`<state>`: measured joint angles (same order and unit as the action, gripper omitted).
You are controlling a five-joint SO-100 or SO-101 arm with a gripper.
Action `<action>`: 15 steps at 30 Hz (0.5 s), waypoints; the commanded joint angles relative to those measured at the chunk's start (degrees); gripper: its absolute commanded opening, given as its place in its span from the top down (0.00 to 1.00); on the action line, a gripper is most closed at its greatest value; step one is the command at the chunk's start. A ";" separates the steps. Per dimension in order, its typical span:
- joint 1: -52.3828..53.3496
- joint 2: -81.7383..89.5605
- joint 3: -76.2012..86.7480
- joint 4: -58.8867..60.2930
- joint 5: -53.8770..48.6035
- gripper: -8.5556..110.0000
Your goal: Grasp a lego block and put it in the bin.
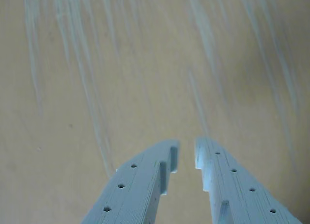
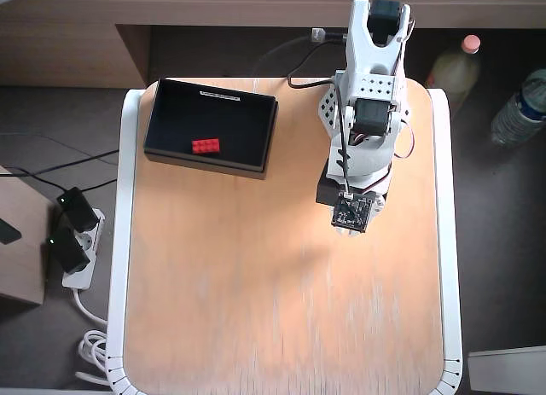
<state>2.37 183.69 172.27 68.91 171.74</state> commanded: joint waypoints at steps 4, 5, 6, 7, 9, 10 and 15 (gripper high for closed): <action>0.35 5.27 9.58 -1.05 3.16 0.93; 0.35 5.27 9.58 -0.09 2.55 0.93; 0.35 5.27 9.58 0.97 2.55 0.93; 0.35 5.27 9.58 1.76 1.93 0.93; 0.35 5.27 9.58 4.48 1.14 0.93; 0.35 5.27 9.58 6.15 1.58 0.93; 0.35 5.27 9.58 6.77 -5.80 0.93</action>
<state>2.37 183.78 172.97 74.79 169.28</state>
